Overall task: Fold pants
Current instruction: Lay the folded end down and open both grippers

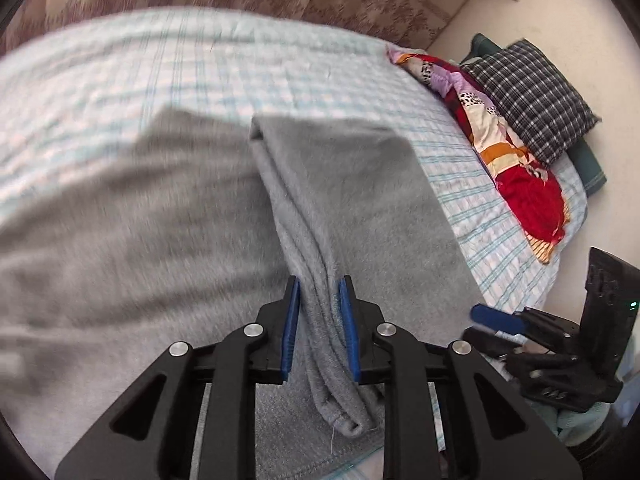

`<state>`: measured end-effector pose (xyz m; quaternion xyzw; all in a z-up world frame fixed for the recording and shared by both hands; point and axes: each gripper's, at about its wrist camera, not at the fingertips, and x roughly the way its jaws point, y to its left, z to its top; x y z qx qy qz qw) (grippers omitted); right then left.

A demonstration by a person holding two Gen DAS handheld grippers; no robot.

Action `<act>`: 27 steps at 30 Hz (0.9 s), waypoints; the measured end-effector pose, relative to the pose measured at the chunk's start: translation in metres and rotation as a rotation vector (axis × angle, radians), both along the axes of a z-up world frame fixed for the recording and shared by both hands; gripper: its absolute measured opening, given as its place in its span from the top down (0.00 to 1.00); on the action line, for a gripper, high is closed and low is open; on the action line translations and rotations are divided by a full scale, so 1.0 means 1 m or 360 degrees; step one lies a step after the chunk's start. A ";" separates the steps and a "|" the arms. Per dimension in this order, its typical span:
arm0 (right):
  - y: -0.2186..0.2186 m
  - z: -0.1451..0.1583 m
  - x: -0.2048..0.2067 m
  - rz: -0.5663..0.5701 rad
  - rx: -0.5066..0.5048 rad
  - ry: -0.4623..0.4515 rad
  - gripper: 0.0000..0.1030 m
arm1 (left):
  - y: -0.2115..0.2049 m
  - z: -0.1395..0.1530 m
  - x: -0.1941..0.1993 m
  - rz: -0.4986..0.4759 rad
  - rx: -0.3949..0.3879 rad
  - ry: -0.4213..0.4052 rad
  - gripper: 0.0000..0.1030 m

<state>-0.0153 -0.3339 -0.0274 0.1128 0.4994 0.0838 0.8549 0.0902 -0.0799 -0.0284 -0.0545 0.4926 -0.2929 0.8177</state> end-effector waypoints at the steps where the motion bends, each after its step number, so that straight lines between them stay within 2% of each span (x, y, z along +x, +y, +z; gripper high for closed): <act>1: 0.002 -0.002 0.000 0.0010 -0.0020 -0.0001 0.58 | -0.002 0.006 -0.001 0.0000 0.0030 -0.0043 0.80; 5: 0.004 -0.006 0.000 0.0022 -0.0040 0.0004 0.58 | -0.009 0.024 0.001 -0.0002 0.0048 -0.0150 0.80; 8: 0.000 -0.004 0.004 0.0021 -0.0014 0.0004 0.58 | -0.017 0.030 0.010 -0.0021 0.0027 -0.0167 0.80; 12: -0.004 0.013 0.008 0.0016 0.0004 -0.0055 0.59 | -0.035 0.023 0.027 -0.0063 0.0063 -0.0158 0.79; 15: -0.008 0.031 0.020 0.0003 -0.0013 -0.0139 0.59 | -0.047 0.008 0.042 -0.0077 0.0097 -0.0083 0.79; 22: -0.018 0.044 0.086 -0.0055 -0.0025 -0.0237 0.59 | -0.056 -0.016 0.051 -0.0067 0.0153 -0.0013 0.79; 27: -0.015 0.025 0.140 -0.0055 0.0032 -0.0159 0.59 | -0.058 -0.026 0.053 -0.0082 0.0161 0.0012 0.78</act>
